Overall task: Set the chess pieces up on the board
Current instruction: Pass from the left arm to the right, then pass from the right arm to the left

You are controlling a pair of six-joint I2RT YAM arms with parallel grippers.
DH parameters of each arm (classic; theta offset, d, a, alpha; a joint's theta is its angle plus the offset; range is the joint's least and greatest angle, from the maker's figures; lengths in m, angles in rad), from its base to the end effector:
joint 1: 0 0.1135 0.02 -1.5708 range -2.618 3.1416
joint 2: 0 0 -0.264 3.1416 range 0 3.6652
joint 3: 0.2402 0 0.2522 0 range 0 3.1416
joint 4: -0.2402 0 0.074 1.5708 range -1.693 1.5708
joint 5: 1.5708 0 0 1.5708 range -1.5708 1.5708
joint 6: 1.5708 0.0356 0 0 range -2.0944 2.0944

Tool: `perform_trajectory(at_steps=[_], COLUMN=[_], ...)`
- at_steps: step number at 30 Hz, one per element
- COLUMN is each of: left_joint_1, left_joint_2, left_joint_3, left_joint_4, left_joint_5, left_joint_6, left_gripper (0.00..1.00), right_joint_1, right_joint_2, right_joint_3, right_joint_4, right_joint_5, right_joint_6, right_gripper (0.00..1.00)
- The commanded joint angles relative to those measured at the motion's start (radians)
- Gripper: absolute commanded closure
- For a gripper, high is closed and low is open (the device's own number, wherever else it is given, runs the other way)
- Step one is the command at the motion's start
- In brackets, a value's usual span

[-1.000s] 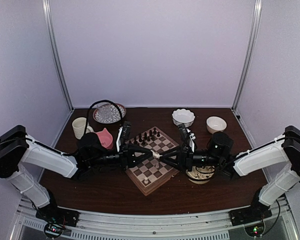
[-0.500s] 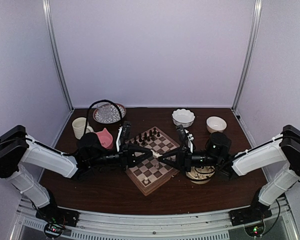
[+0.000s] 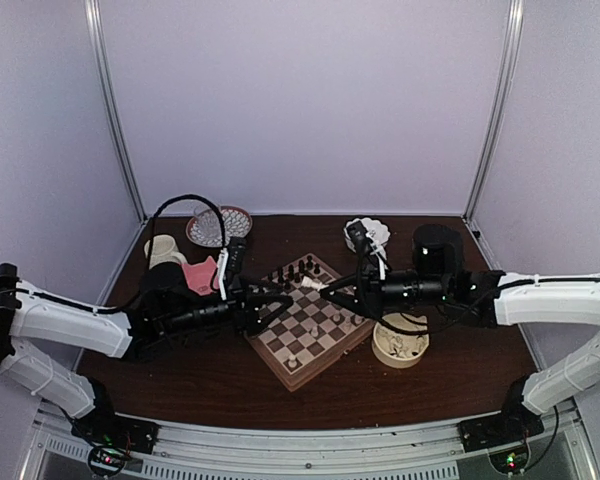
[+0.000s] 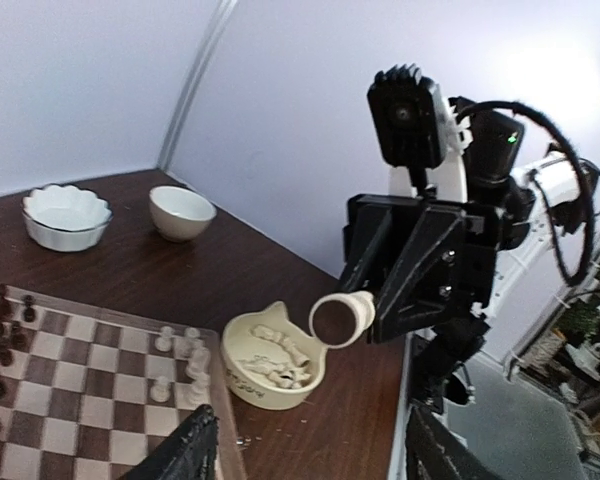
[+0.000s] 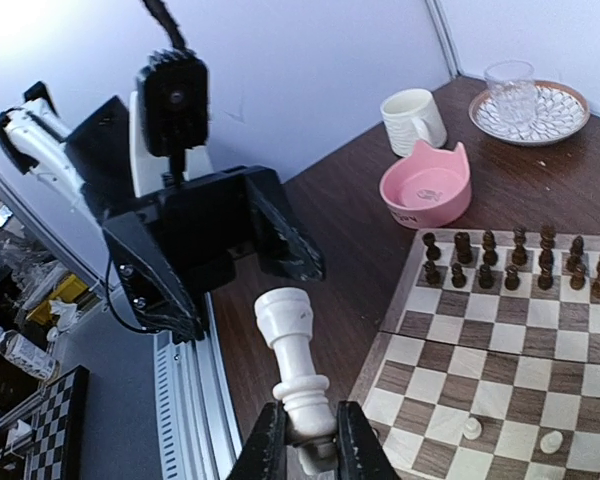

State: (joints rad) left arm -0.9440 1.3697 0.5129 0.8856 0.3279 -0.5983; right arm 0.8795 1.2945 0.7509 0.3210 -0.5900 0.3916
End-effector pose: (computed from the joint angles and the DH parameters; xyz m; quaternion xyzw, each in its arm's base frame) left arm 0.1553 -0.2341 0.2294 0.2336 0.6571 -0.5747 0.4282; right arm 0.1694 0.2358 0.2693 -0.3567 0.6816 0.5373 0.3458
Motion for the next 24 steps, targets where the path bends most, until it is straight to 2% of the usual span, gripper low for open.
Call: perform_trajectory(at_steps=[1, 5, 7, 9, 14, 17, 20, 24], left_joint_1=[0.004, 0.004, 0.002, 0.001, 0.002, -0.011, -0.054, -0.125], left_joint_2=[-0.128, -0.177, -0.172, -0.155, -0.072, -0.016, 0.012, 0.002], left_joint_3=[0.02, 0.004, 0.004, 0.013, 0.068, 0.102, 0.084, 0.04], left_joint_4=[-0.301, -0.355, -0.352, -0.342, -0.353, -0.353, -0.297, -0.213], left_joint_5=[-0.237, -0.306, -0.277, -0.215, -0.093, -0.008, -0.029, -0.099], left_joint_6=[0.138, 0.197, 0.231, 0.27, 0.302, 0.379, 0.498, 0.676], left_gripper=[0.35, 0.35, 0.35, 0.36, 0.41, 0.44, 0.45, 0.42], right_joint_1=[-0.001, 0.011, 0.025, 0.041, 0.057, 0.067, 0.073, 0.091], right_joint_2=[0.032, 0.125, 0.155, 0.174, 0.221, 0.249, 0.236, 0.23], right_joint_3=[0.199, 0.407, 0.48, 0.527, 0.601, 0.65, 0.654, 0.637], right_joint_4=[-0.616, -0.987, -1.131, -1.202, -1.288, -1.362, -1.35, -1.294], right_joint_5=[0.132, 0.211, 0.271, 0.33, 0.35, 0.363, 0.346, 0.253], right_joint_6=[-0.179, -0.241, -0.264, -0.271, -0.286, -0.303, -0.298, -0.284], right_gripper=[1.0, 1.0, 1.0, 1.0, 1.0, 1.0, 1.0, 1.0])
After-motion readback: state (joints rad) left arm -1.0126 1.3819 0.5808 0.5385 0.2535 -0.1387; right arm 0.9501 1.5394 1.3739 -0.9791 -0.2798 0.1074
